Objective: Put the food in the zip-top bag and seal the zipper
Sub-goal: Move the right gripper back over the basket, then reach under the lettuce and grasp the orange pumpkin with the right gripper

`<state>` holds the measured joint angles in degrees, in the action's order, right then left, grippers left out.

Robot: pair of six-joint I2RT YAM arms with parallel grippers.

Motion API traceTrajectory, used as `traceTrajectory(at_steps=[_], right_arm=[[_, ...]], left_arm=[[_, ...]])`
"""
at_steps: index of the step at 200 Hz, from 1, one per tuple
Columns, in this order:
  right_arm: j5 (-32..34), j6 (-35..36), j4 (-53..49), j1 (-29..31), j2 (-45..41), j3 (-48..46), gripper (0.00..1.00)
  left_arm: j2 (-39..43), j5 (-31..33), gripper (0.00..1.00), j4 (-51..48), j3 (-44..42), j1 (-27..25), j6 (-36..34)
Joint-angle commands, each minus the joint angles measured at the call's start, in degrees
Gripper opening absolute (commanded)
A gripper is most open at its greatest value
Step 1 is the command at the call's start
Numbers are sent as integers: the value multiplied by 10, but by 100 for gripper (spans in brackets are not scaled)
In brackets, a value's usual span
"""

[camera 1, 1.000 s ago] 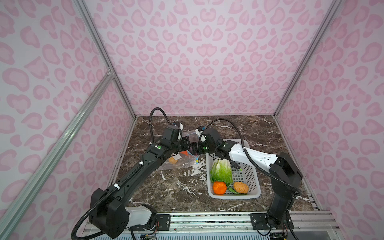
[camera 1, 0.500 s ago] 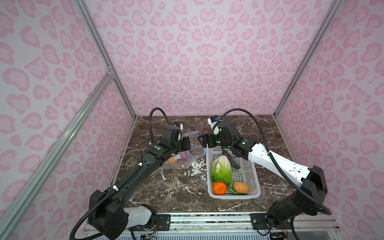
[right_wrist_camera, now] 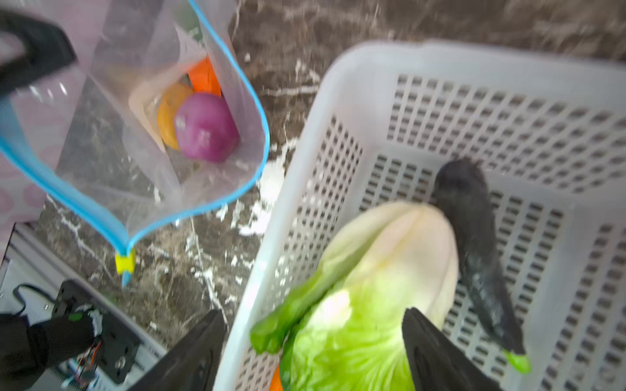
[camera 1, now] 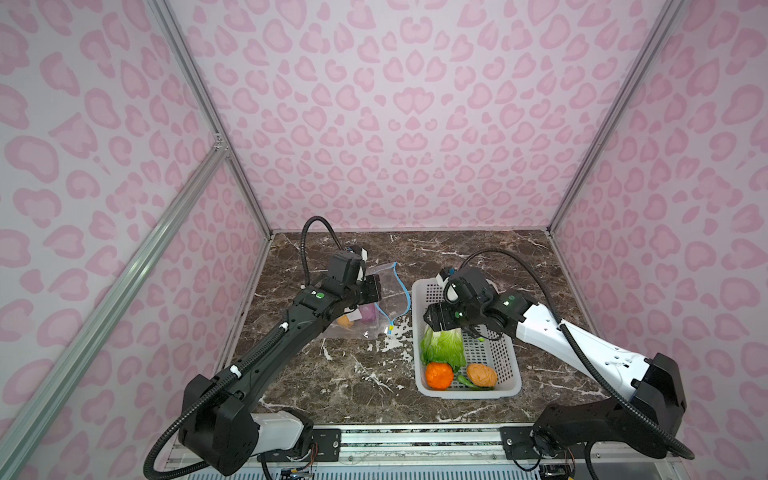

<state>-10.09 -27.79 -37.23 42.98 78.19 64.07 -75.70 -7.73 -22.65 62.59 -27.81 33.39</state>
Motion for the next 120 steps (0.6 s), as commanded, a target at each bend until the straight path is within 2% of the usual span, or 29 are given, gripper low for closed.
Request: traceTrajectory(at_steps=[1, 85, 120], right_arm=[[-54, -47, -52, 20, -18, -33, 83], [-78, -75, -78, 70, -1, -79, 82], [-51, -70, -87, 94, 37, -73, 82]], left_arm=[[-2, -1, 2, 11, -3, 0, 5], [-2, 2, 2, 12, -3, 0, 5], [0, 3, 2, 12, -3, 0, 5]])
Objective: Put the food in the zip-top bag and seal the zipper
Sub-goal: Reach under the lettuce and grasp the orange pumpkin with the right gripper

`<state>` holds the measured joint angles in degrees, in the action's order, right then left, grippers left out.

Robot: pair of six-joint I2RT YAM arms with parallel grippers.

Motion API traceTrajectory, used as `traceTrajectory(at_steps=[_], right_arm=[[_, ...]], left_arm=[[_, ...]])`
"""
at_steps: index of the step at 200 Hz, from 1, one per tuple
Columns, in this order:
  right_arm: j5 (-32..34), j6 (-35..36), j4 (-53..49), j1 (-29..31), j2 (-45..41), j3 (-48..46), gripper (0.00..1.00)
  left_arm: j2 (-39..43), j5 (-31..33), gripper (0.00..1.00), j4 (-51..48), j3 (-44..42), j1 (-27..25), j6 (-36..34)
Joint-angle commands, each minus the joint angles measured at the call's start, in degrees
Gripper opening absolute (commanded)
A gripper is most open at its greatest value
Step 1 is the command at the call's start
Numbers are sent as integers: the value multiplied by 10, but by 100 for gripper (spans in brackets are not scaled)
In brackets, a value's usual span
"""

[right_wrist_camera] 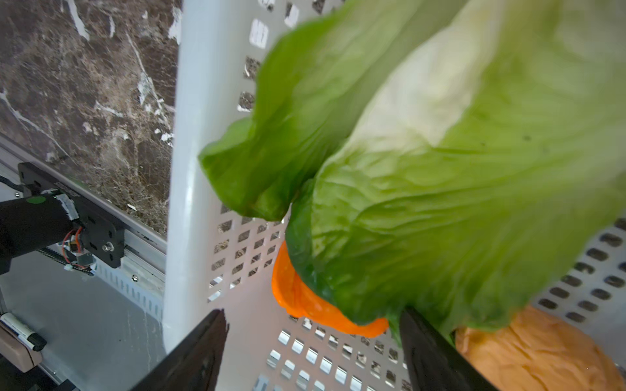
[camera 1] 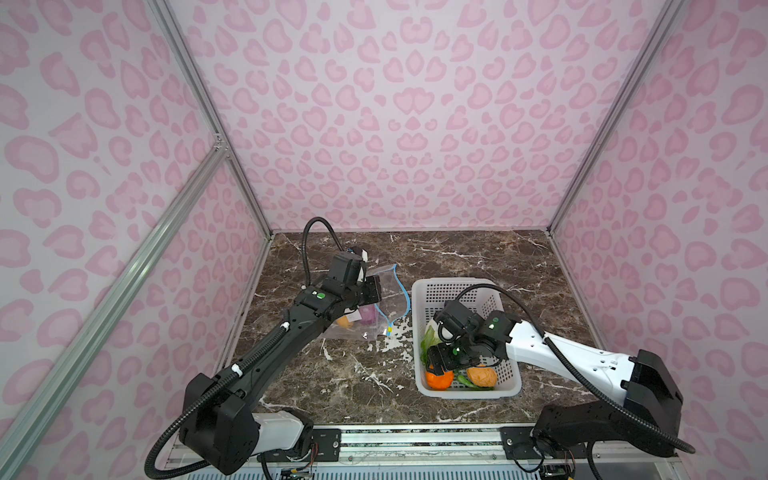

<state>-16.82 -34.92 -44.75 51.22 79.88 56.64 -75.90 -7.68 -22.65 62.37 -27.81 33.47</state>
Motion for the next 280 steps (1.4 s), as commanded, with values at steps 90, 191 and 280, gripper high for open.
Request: traceTrajectory(at_steps=[90, 191, 280], right_arm=[[117, -10, -28, 45, 80, 25, 87], [119, -15, -13, 52, 92, 27, 67], [162, -3, 24, -26, 59, -1, 66]], left_arm=[[6, 5, 2, 13, -3, 0, 5], [10, 8, 2, 13, -4, 0, 6], [10, 8, 2, 14, -5, 0, 9]])
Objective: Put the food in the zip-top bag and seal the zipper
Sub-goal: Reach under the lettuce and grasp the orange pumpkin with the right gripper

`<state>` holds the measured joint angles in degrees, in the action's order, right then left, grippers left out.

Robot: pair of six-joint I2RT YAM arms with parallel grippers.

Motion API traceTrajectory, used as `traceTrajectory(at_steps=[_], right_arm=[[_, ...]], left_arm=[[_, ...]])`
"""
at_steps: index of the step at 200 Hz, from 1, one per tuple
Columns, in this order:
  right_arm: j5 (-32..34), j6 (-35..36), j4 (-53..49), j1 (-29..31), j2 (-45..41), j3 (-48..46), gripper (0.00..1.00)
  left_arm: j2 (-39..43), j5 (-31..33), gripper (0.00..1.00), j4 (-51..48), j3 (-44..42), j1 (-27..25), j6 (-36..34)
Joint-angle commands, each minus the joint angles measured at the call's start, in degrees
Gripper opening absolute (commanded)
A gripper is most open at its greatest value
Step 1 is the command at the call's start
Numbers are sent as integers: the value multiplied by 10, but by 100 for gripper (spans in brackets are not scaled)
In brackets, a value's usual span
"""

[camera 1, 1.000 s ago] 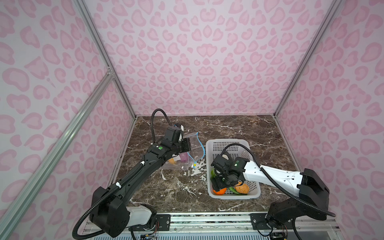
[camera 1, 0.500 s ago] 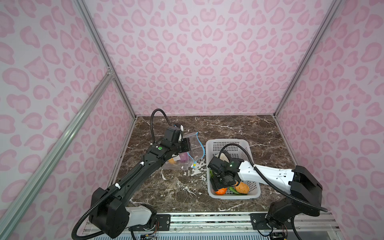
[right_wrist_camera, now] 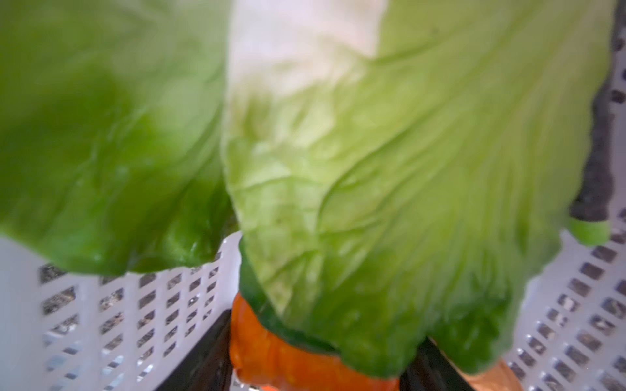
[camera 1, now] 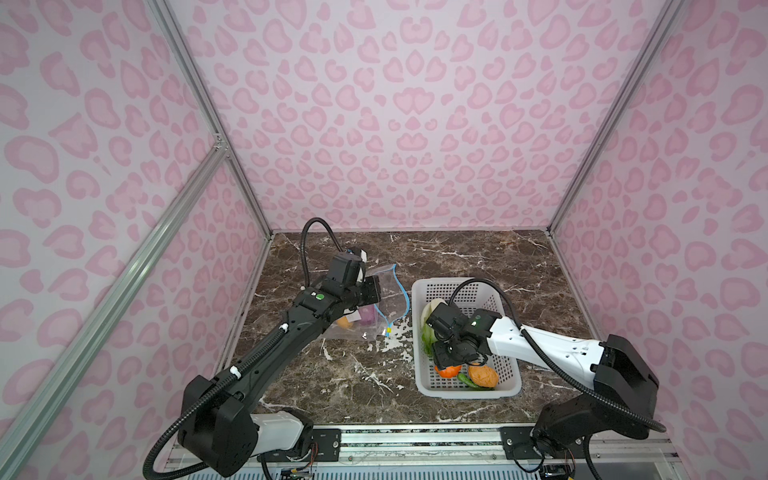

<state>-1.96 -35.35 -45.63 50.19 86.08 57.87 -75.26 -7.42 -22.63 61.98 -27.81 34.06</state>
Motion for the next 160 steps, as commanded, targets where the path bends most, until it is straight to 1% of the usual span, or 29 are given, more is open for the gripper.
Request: traceTrajectory(at_steps=[1, 21, 51, 64, 95, 118, 160], right_arm=[[12, 1, 34, -16, -3, -13, 66], [6, -2, 42, -18, 2, -19, 69], [8, -7, 35, -11, 0, -24, 80], [6, -8, 34, -6, -5, -27, 84], [7, -10, 34, 17, -5, -31, 86], [19, -11, 29, 33, 5, -27, 88], [33, -10, 21, 39, 20, -23, 89]], left_arm=[[4, 5, 2, 14, -1, 0, 3], [4, 7, 2, 14, -2, 0, 2], [4, 4, 2, 14, 0, 0, 3], [4, 4, 2, 14, -1, 0, 3], [4, 4, 2, 14, -2, 0, 4], [2, 2, 2, 15, -2, 0, 4], [2, 2, 2, 15, -2, 0, 4]])
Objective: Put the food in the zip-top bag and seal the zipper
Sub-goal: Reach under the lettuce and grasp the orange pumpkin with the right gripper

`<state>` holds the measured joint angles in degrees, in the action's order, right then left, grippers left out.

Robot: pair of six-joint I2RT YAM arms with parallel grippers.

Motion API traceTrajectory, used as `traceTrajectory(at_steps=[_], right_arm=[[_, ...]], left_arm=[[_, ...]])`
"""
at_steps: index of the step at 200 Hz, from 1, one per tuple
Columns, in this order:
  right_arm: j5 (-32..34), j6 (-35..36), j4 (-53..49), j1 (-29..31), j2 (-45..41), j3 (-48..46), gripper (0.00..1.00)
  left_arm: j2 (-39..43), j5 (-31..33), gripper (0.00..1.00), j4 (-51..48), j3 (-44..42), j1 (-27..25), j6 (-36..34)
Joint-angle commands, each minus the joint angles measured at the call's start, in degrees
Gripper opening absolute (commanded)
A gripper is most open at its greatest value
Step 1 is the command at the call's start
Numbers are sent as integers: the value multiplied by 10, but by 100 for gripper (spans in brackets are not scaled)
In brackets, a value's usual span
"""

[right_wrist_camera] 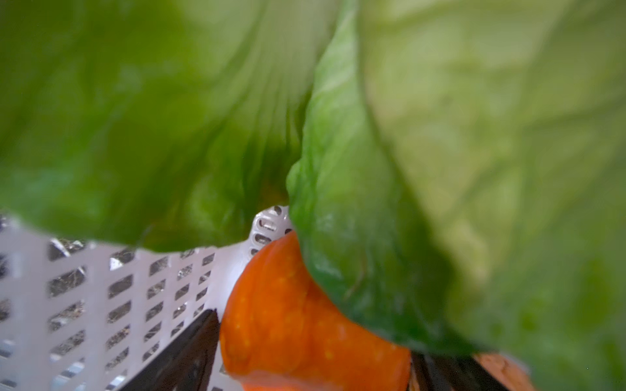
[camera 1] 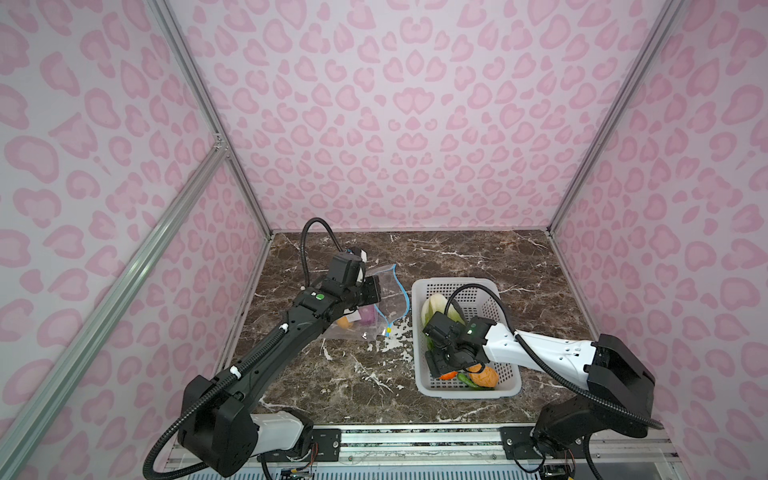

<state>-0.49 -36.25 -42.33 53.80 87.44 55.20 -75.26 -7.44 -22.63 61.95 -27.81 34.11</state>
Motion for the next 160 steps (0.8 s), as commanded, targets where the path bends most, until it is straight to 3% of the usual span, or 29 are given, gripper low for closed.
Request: traceTrajectory(at_steps=[1, 65, 129, 160], right_arm=[[19, -1, -13, 3, 7, 4, 89], [18, 0, -6, 8, 26, 4, 91], [35, -3, -12, 7, -1, 3, 77], [35, 3, -12, 0, -40, -1, 75]], left_arm=[[2, 2, 2, 15, -2, 0, 3], [3, 3, 2, 15, -1, 0, 5], [4, 4, 2, 15, -1, 0, 4], [4, 5, 2, 15, -2, 0, 4]])
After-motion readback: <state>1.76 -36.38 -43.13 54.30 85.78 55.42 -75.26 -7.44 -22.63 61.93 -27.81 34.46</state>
